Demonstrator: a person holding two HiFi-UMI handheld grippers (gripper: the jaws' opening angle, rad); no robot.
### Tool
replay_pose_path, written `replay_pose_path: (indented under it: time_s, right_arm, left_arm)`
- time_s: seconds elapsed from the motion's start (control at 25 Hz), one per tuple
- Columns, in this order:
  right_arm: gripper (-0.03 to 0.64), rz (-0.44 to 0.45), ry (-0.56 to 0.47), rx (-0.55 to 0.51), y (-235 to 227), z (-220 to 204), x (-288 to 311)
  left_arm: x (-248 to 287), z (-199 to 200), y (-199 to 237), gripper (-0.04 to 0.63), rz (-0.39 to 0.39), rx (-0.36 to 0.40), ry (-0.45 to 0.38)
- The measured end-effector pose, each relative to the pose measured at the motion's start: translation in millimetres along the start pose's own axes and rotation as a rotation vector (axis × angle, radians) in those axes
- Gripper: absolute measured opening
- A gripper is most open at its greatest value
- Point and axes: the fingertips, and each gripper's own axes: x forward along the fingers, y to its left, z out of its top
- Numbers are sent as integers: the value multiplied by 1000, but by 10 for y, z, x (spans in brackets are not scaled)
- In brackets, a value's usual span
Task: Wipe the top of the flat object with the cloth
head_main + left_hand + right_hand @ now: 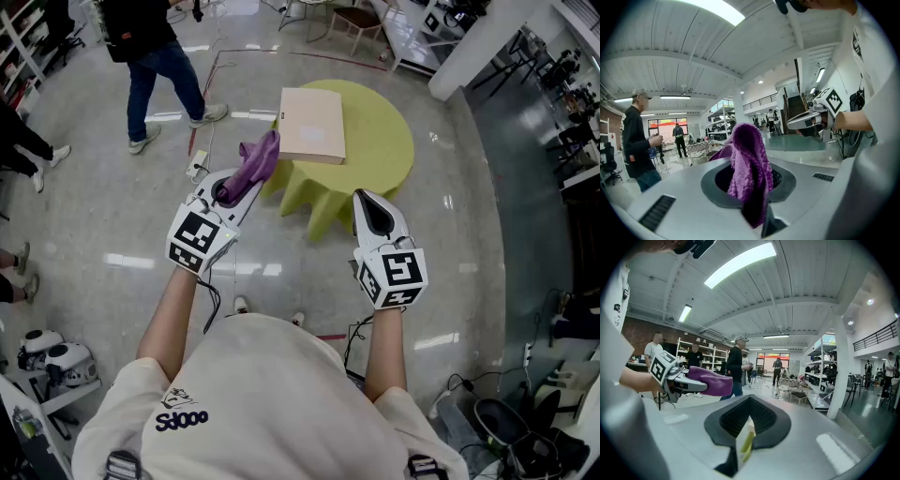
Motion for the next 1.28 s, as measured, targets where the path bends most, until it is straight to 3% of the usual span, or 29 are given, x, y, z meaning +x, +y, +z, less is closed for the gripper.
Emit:
replay_pose_path:
  time_s: [0.48, 0.76, 1.28]
  right_arm:
    - [9, -31, -46, -10, -246, 4, -121]
    - [9, 60, -52, -80, -368, -56, -254]
    - [9, 99, -50, -13, -871, -253, -442]
  left_arm:
    - [178, 21, -245, 66, -8, -14, 8]
    - [342, 61, -467, 66, 28, -30, 19]
    - [637, -49, -832, 66, 75, -96, 50]
